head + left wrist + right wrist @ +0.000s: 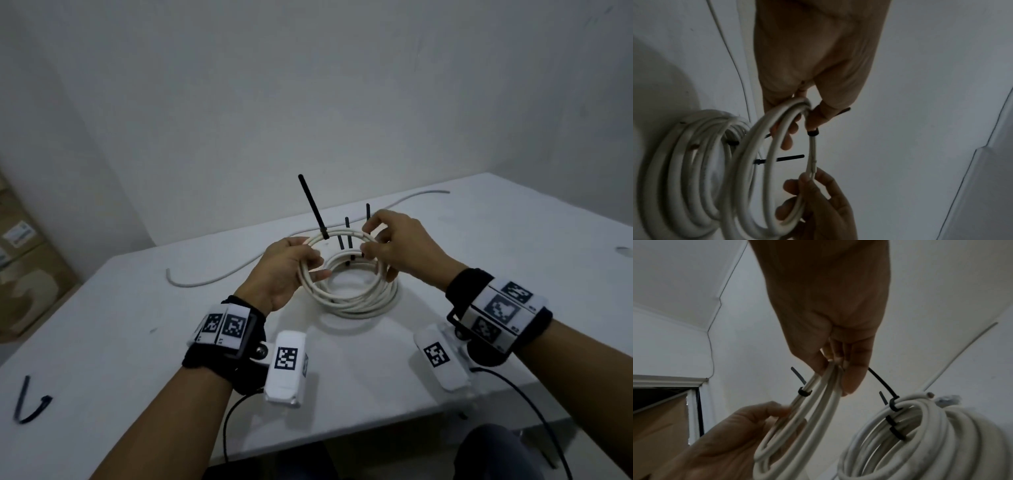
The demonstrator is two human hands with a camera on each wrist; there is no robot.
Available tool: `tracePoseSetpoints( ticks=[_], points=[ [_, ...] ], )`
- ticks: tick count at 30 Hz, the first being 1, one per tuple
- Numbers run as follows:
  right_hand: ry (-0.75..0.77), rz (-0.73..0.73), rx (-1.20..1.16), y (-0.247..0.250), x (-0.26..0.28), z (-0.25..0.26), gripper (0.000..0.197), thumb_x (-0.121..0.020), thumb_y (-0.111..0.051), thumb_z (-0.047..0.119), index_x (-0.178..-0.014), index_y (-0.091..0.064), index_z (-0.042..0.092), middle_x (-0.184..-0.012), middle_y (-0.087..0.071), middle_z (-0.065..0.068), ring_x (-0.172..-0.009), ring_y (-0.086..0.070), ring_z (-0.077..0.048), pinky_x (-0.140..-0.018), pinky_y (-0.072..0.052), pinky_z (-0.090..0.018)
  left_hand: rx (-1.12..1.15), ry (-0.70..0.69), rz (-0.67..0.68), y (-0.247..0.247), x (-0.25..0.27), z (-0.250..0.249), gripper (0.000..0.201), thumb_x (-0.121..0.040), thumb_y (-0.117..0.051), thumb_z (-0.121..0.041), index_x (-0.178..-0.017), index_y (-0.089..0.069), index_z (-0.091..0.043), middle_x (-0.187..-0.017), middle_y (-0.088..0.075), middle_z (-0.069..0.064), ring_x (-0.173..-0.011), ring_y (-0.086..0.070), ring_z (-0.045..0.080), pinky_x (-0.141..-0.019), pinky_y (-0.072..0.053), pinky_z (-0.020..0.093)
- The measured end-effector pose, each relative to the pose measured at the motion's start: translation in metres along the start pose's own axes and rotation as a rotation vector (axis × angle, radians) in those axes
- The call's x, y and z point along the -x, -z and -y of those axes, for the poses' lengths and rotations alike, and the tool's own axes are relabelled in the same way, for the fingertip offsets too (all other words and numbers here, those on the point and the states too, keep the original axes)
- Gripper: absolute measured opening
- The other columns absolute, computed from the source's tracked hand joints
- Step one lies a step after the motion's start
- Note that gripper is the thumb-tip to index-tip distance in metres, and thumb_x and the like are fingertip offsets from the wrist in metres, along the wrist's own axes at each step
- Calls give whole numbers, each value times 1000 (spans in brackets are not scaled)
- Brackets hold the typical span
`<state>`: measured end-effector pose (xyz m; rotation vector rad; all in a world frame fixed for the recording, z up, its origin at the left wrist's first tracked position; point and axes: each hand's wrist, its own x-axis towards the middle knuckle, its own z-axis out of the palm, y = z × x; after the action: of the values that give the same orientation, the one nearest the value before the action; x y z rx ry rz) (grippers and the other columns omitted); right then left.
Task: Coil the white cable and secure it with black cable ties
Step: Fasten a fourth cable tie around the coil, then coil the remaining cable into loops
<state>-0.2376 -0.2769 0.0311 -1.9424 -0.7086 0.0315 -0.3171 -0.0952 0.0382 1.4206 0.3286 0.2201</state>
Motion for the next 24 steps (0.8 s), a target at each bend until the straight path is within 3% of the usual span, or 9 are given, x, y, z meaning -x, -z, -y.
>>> tracePoseSetpoints(
  ticks=[4,6,9,14,16,18,21,24],
  points=[
    [-56,-17,50,5,-14,-8,7,-82,-67,6,-87,-61,5,-77,-70,-21,-57,-67,-38,-49,-58,-40,-274,-95,-115,-4,-12,10,15,-81,-60,13,-89,-57,1,-74,-59,18,-59,-62,25,-61,-61,38],
    [-95,-5,77,3,-21,-13,8,-82,-68,6,-88,-63,4,-77,-70,-20,-52,-67,-32,-47,-58,-35,-425,-147,-155,-6,-19,15,13,-78,-66,10,-84,-64,-2,-73,-63,19,-57,-63,27,-64,-61,43],
    [-159,26,138,1,-33,-24,11,-82,-69,6,-92,-65,3,-75,-67,-18,-42,-61,-19,-41,-54,-26,-590,-198,-199,-9,-31,24,13,-78,-70,1,-78,-69,-12,-77,-70,16,-66,-68,30,-66,-61,44],
    [-234,76,229,-6,-46,-35,11,-84,-68,7,-95,-65,5,-72,-62,-10,-37,-59,-16,-38,-52,-23,-815,-280,-251,-14,-45,31,9,-82,-67,-2,-88,-73,-3,-79,-68,9,-77,-68,28,-74,-59,41],
    [-217,69,279,-10,-48,-37,11,-85,-67,8,-96,-65,5,-73,-61,-9,-43,-61,-21,-40,-54,-26,-895,-314,-263,-15,-48,34,11,-83,-66,-2,-90,-73,2,-79,-68,12,-79,-66,27,-77,-57,39],
    [-169,58,404,-13,-49,-37,13,-85,-66,12,-98,-67,8,-75,-61,-6,-53,-59,-23,-45,-51,-26,-949,-308,-253,-14,-49,36,15,-85,-66,-6,-96,-74,0,-90,-72,14,-86,-67,26,-81,-56,34],
    [-142,51,586,-14,-49,-36,16,-84,-66,20,-99,-68,13,-65,-57,3,-65,-53,-19,-50,-37,-21,-923,-264,-236,-11,-51,37,33,-88,-68,-19,-116,-67,-2,-111,-69,13,-105,-64,24,-92,-50,28],
    [-204,76,567,-11,-48,-34,25,-83,-69,29,-102,-65,12,-61,-48,6,-63,-52,-17,-48,-34,-21,-875,-208,-242,-10,-49,33,52,-91,-64,-32,-131,-55,-1,-120,-64,13,-115,-59,23,-95,-43,25]
  ],
)
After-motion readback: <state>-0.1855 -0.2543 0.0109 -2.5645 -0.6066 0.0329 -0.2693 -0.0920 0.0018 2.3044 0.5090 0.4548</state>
